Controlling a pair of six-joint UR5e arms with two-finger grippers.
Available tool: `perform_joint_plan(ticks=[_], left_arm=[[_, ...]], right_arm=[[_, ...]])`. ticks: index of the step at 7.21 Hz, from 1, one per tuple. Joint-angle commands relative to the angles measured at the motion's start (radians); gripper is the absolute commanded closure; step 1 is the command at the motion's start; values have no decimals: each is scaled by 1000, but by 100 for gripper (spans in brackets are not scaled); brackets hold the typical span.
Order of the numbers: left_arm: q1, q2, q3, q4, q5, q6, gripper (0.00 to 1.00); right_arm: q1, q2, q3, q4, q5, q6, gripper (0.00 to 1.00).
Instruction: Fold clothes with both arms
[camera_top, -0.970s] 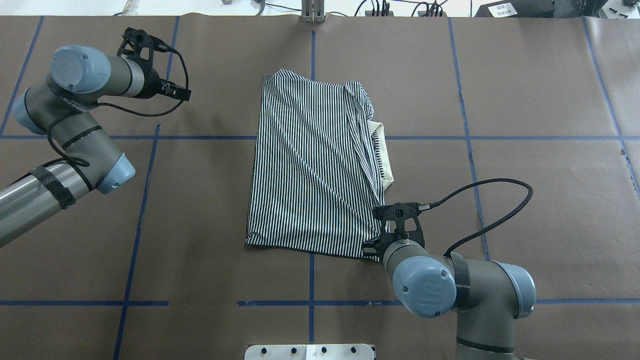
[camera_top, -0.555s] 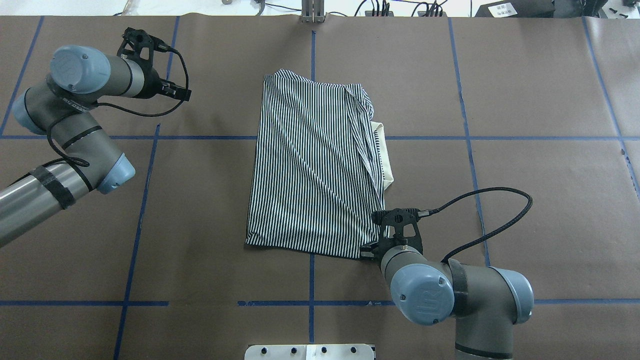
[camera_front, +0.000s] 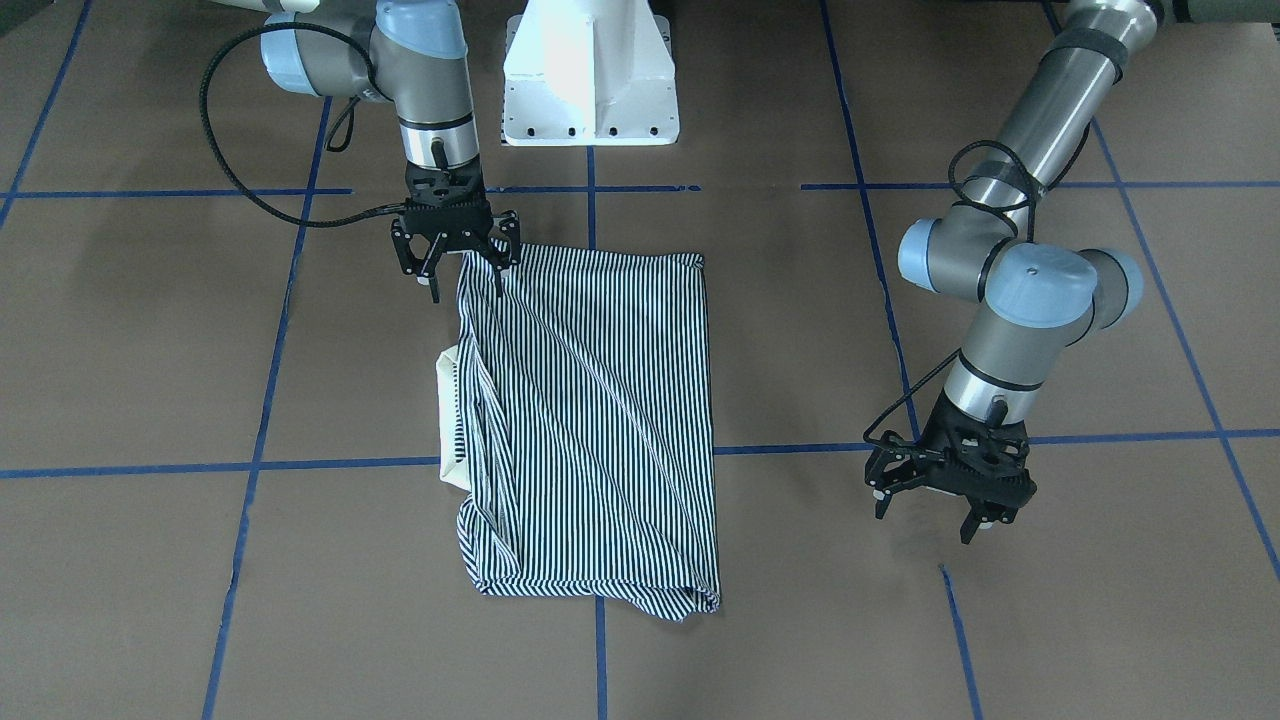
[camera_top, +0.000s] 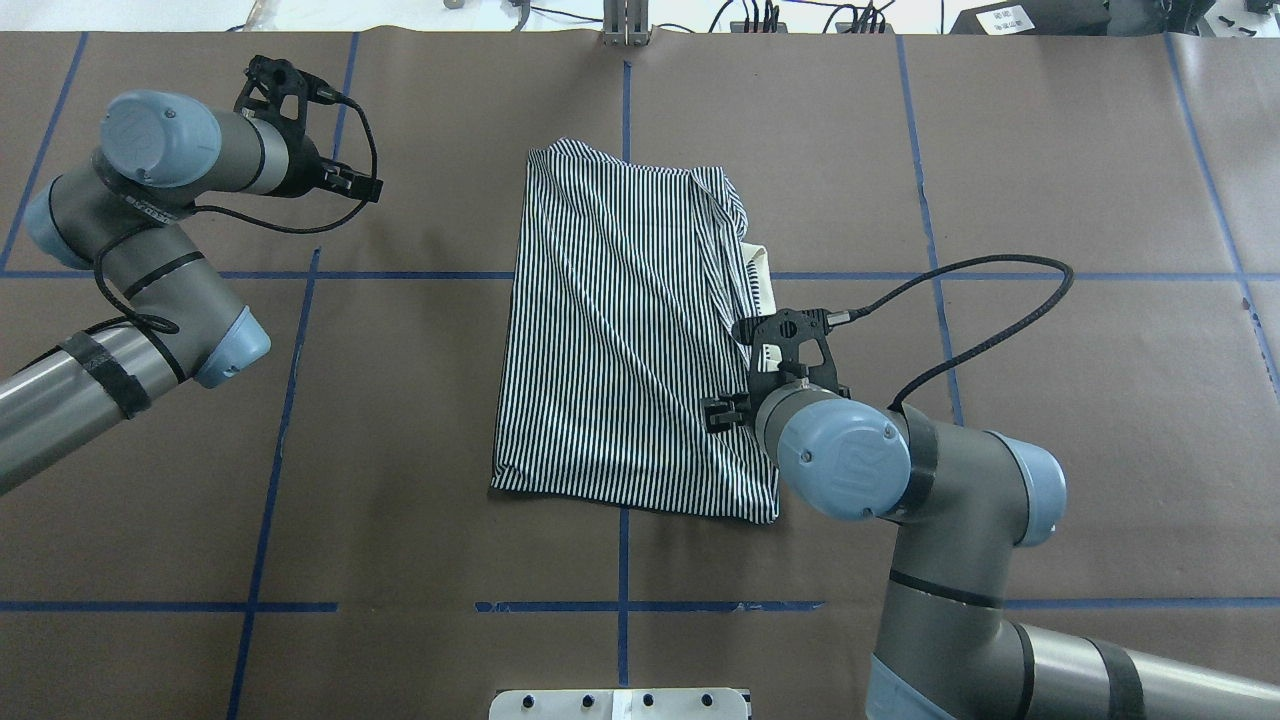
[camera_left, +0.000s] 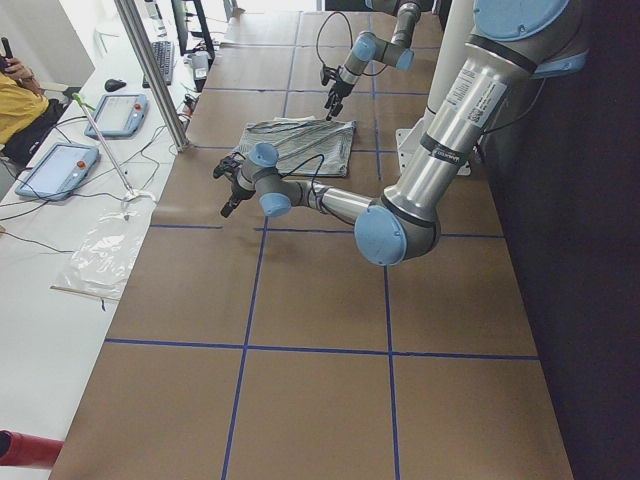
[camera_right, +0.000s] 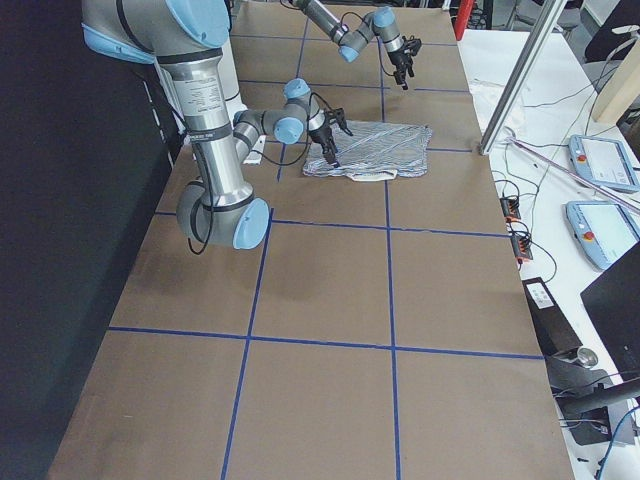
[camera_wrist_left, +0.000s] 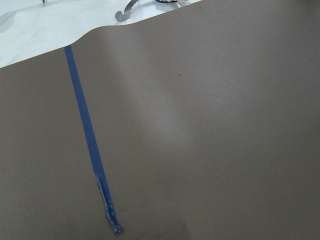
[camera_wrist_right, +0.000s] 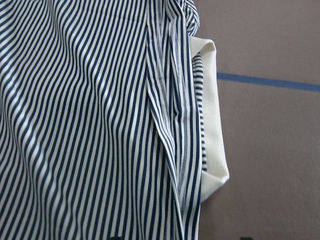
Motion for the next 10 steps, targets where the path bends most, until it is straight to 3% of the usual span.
perform_joint_plan(ticks=[1, 4, 7, 10], left_arm=[[0, 0, -2, 0, -30, 1, 0], [0, 2, -9, 1, -46, 1, 0], [0, 3, -8, 1, -55, 2, 0], [0, 3, -8, 1, -55, 1, 0]], right_arm=[[80, 101, -106, -4, 71, -47, 0], [95, 135, -214, -39, 107, -175, 0], [101, 127, -247, -47, 108, -204, 0], [190, 97, -247, -44, 140, -331, 0]])
